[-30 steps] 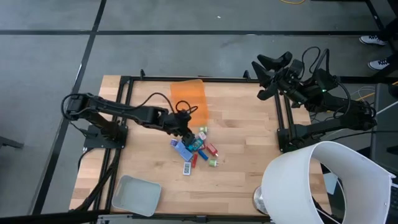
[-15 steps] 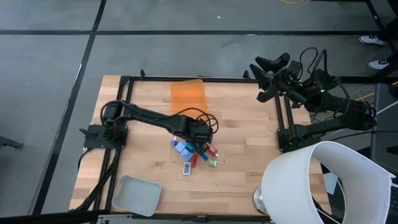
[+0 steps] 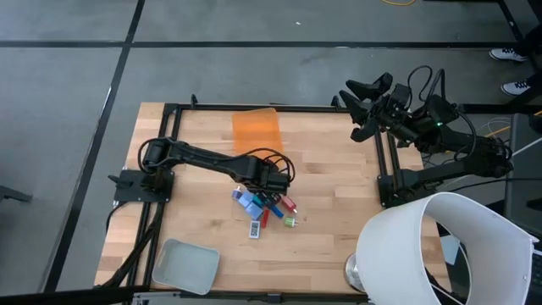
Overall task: Pick & Place Office items
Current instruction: Put the top light blue charger adapter into the orange bin
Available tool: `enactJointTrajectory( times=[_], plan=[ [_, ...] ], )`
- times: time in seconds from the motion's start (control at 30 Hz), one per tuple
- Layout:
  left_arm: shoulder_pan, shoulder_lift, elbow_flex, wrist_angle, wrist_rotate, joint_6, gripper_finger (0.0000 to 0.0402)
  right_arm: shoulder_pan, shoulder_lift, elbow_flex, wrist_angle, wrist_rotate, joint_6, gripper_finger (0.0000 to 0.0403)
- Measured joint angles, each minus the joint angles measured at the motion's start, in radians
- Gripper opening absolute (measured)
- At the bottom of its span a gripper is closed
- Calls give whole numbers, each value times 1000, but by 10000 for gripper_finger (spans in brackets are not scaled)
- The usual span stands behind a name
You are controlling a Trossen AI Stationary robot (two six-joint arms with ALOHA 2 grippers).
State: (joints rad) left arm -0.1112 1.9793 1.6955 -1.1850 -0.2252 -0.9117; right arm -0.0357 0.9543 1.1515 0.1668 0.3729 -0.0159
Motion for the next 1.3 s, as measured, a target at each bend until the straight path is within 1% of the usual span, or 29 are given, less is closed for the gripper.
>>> enactJointTrajectory(
  times=[0.17, 0.33, 0.47, 0.6, 0.8, 1.0, 1.13, 1.3],
  plan=[
    [5, 5, -3, 11, -19, 13, 219, 0, 0, 0, -5, 0, 11, 183],
    [16, 5, -57, 68, 23, 8, 232, 0, 0, 0, -6, -9, 45, 183],
    [15, 5, -94, 113, 25, 9, 244, 0, 0, 0, -8, -25, 61, 183],
    [18, 5, -119, 124, 28, 28, 248, 0, 0, 0, -8, -25, 61, 183],
    [21, 23, -141, 158, 40, 38, 249, 0, 0, 0, -8, -25, 61, 183],
    [36, 59, -141, 240, 39, 46, 249, 0, 0, 0, -7, -14, 61, 183],
    [44, 94, -139, 233, 46, 42, 247, 0, 0, 0, -8, -14, 61, 183],
    [50, 146, -145, 228, 119, 43, 226, 0, 0, 0, -11, -14, 61, 183]
  ],
)
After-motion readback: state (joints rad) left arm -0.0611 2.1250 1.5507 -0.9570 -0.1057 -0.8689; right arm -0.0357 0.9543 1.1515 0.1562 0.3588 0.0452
